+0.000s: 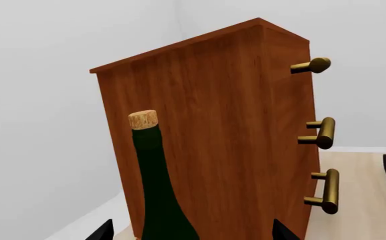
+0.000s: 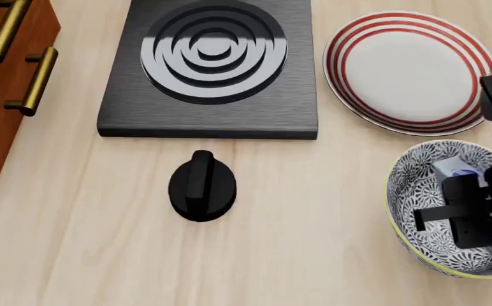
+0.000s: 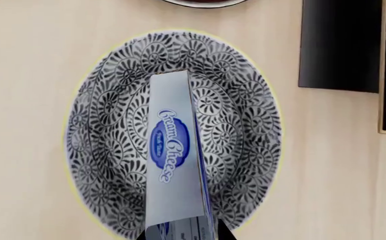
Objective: Pick up the cream cheese and put it in the bowl.
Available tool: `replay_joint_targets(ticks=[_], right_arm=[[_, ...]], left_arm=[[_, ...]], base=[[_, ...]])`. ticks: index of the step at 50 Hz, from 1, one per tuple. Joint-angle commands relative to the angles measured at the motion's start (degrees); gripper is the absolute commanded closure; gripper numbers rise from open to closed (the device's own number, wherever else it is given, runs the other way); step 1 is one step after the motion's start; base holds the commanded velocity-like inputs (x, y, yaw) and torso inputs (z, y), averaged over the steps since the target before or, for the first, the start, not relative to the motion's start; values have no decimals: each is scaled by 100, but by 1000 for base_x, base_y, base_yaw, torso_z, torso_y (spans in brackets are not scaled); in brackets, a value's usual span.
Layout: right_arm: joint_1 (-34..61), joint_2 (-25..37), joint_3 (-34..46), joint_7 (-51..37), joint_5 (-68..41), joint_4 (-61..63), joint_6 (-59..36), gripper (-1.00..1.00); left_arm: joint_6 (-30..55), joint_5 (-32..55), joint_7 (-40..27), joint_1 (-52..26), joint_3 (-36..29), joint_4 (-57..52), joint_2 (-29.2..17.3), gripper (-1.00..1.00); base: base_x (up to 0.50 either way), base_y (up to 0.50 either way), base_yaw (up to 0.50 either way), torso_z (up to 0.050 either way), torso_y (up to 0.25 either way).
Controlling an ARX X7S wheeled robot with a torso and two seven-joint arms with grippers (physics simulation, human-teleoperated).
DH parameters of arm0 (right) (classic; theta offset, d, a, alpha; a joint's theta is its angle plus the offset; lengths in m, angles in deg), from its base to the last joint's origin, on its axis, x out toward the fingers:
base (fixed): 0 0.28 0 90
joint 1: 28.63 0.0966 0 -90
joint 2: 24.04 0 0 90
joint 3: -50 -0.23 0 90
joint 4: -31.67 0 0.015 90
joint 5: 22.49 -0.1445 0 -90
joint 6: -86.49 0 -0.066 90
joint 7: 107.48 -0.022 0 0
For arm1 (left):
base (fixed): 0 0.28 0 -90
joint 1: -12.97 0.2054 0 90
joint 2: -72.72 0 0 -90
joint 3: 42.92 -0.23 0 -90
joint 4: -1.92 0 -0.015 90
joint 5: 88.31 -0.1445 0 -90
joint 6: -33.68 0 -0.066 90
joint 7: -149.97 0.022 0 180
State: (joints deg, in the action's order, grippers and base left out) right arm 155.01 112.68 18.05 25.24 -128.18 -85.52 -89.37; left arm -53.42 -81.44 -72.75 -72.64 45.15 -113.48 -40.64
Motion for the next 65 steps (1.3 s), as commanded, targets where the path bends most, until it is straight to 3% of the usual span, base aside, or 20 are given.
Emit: replay_joint_targets(ticks=[1,58,59,65], right_arm=[[92,-169,201,732,769,-226,164,100],[-8,-628,1023,2109,1839,-970,653,100],[11,-632,1029,2076,1834,-970,627,-100],[81,-527,890,1824,1633,-821,604,-100]], left_arm=[[25,-9,-18,-22,-13,9,-1,-100],[-59,21,-58,-7,-35,51,-39,-100],[-66,19,-60,-6,-37,55,-39,-100],[-50,12,-68,4,-47,38,-45,-100]], base=[[0,0,0,0,0],[1,0,1,0,-1],[0,0,0,0,-12],[0,0,0,0,0]])
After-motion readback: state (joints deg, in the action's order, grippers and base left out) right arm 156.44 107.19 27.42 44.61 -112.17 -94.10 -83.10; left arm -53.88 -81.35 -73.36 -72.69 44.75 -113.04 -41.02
